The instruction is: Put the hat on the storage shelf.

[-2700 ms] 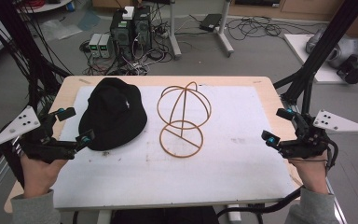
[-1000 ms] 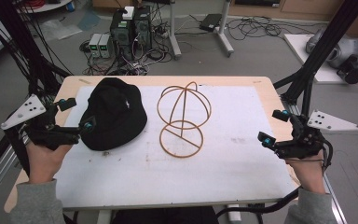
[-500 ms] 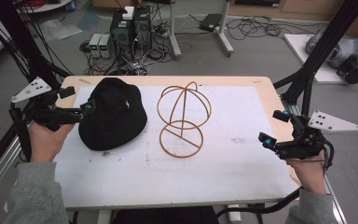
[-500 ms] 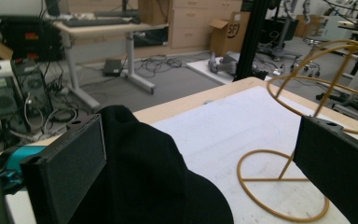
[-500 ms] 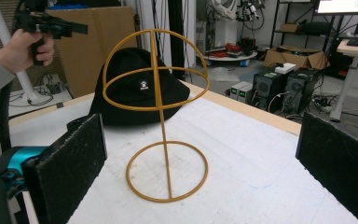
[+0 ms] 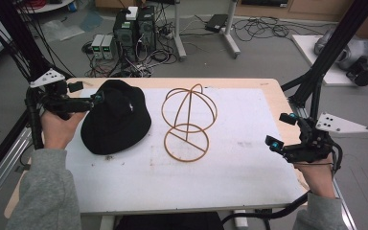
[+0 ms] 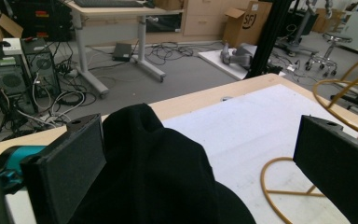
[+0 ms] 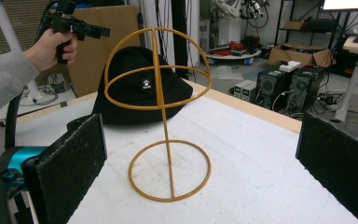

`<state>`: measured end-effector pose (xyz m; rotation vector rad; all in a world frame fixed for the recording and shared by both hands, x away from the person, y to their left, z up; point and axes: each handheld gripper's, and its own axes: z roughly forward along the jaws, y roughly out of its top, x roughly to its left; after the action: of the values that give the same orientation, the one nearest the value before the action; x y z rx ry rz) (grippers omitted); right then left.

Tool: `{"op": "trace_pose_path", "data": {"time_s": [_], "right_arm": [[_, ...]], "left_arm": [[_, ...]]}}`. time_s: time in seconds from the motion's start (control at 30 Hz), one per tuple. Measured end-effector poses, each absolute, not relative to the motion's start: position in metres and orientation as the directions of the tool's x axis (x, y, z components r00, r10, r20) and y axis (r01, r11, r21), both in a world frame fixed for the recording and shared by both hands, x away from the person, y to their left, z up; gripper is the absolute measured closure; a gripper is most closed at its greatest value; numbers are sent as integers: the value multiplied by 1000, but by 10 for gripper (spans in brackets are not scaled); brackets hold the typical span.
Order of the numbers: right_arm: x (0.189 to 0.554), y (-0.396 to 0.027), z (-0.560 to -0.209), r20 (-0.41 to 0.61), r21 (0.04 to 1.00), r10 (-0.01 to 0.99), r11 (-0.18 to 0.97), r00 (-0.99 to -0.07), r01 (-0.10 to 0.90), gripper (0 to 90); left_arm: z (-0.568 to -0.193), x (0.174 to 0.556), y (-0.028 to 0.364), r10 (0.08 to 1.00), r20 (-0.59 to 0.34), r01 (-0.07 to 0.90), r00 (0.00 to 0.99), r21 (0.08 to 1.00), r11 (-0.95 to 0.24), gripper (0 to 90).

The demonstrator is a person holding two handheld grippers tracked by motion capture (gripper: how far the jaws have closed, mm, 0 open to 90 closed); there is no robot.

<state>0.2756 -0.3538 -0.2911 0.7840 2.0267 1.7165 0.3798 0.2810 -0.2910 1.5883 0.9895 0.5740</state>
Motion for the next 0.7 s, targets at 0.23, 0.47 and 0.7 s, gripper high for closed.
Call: {"op": "trace_pose_path", "data": {"time_s": [0.23,0.47,0.7], "right_arm": [[278,-363,-293,85,979,642,89,-762,184,8],[281,-365,-294,84,978,646,94,-758,189,8],[281,-363,-295,82,976,649,102,-756,194,8]], "left_arm": [[-294,399,288,841,-177,326,511,946,1,26],[-297,424,285,842,-156,341,516,939,-35,26],[-305,438,283,822,-132,348,555,934,-84,78]]}}
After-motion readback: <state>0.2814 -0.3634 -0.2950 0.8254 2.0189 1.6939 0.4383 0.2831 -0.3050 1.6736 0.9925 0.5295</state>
